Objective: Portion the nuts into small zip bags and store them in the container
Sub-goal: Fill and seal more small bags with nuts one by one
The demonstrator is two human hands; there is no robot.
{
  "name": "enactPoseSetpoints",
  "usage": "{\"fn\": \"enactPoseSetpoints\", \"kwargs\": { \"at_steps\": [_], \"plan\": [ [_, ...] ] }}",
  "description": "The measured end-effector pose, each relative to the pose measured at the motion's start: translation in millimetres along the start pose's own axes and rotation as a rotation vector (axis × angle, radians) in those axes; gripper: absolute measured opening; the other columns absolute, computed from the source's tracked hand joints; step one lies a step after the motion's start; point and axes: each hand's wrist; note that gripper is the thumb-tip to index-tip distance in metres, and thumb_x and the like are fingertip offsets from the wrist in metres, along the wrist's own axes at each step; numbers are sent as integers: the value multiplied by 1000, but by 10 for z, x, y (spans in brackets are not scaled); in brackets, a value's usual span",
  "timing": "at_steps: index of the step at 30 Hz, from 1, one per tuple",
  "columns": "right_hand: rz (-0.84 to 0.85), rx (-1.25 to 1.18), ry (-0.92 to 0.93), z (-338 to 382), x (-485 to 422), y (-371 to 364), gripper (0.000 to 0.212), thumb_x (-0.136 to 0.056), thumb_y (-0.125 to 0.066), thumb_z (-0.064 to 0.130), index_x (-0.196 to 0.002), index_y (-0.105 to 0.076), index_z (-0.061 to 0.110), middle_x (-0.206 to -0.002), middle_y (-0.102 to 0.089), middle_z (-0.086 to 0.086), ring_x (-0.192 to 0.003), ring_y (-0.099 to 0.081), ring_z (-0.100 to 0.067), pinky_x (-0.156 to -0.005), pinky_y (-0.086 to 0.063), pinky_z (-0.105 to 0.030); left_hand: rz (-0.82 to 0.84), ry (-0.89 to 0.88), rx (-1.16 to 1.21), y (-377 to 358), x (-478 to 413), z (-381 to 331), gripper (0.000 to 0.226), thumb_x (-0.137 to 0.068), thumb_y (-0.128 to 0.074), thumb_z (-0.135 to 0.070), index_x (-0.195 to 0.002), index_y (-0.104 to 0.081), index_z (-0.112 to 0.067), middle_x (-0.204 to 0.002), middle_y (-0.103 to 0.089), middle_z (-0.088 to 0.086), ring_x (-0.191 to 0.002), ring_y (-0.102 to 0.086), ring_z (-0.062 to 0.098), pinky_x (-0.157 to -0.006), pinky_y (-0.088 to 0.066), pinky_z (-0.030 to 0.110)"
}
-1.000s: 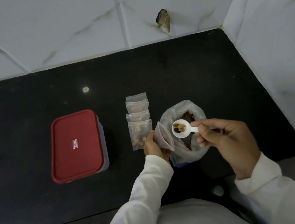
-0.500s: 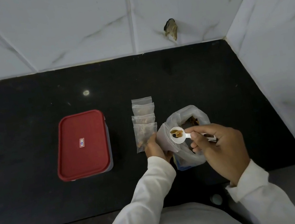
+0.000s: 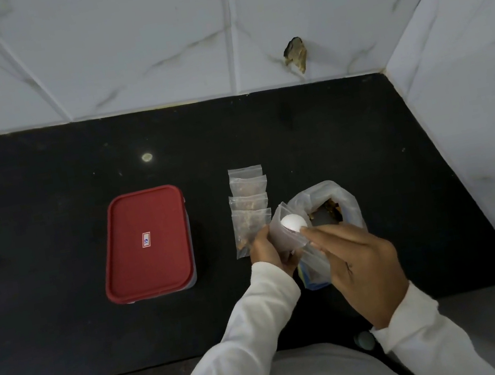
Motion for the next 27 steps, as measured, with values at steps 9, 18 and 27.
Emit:
{"fn": "enactPoseSetpoints", "kwargs": {
  "at_steps": [9,18,27],
  "plan": [
    [-99,-89,-67,-41,-10,-9,23,-83,-57,-1,-94,-72,12,-80,-66,5,-76,-50,6,-74,-47,-7,11,42,11,-34,14,-76,43,-95,-57,-29,-136,-52,-18,-129,-59,15,-85,-60,27,-46,-50,29],
    [-131,-699,-832,-63,-97,202,18,-93,-61,13,-103,-73,21,-85,-73,2,-80,-70,-9,-71,-55,-21,50,66,-2,-49,-74,-64,41,-94,-59,-30,-133,-54,-18,-129,-59,14,-98,-60,30,-45,-51,28],
    [50,-377,-1055,-780,199,-37,19,-91,-64,15,-90,-69,33,-95,-68,11,-96,-64,-12,-85,-54,-32,54,66,12,-53,-167,-4,46,-94,-60,-32,-137,-52,-20,-138,-52,12,-119,-55,33,-58,-51,35]
  ]
}}
Point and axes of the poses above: each hand's wrist, its own x-axis away from the middle knuckle, its own y-axis out of the back of the hand, z = x × y
